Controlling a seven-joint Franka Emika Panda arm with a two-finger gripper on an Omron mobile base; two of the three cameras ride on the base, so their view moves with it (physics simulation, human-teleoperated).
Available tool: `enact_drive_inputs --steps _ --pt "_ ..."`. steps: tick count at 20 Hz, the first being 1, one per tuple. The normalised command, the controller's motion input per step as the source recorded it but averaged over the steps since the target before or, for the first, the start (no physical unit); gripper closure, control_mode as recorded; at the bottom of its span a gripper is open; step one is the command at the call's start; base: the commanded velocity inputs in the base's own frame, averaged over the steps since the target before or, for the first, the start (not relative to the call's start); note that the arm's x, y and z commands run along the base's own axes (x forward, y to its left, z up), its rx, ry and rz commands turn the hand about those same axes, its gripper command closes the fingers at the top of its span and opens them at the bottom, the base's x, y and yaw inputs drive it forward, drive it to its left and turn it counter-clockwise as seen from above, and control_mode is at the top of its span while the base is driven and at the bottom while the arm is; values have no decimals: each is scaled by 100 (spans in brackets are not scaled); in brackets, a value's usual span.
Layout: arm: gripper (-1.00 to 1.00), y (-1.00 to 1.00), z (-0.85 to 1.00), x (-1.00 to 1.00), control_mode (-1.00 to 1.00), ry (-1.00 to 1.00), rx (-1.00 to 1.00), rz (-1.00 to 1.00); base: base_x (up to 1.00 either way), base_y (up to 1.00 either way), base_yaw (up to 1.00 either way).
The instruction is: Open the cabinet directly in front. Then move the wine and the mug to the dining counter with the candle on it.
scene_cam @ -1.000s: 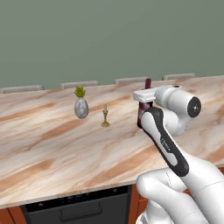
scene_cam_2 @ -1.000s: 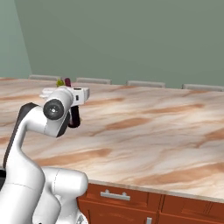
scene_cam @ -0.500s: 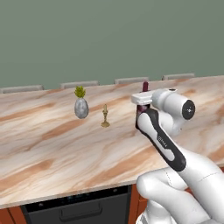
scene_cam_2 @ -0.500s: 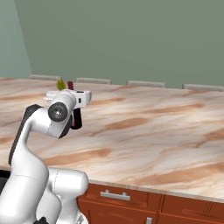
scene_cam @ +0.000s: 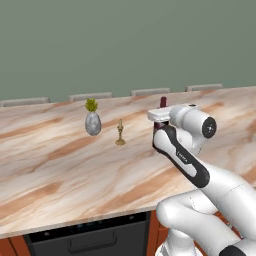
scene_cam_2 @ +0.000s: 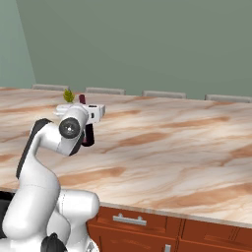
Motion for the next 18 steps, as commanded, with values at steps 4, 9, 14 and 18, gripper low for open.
enact_drive_inputs --steps 4,9,14,18 --pt "100 0 -16 13 -100 0 0 1 0 0 0" --pt "100 0 -18 10 -100 0 0 3 0 0 0" --pt "100 0 -12 25 -100 0 0 2 0 0 0" --pt "100 0 -8 38 -100 0 0 1 0 0 0"
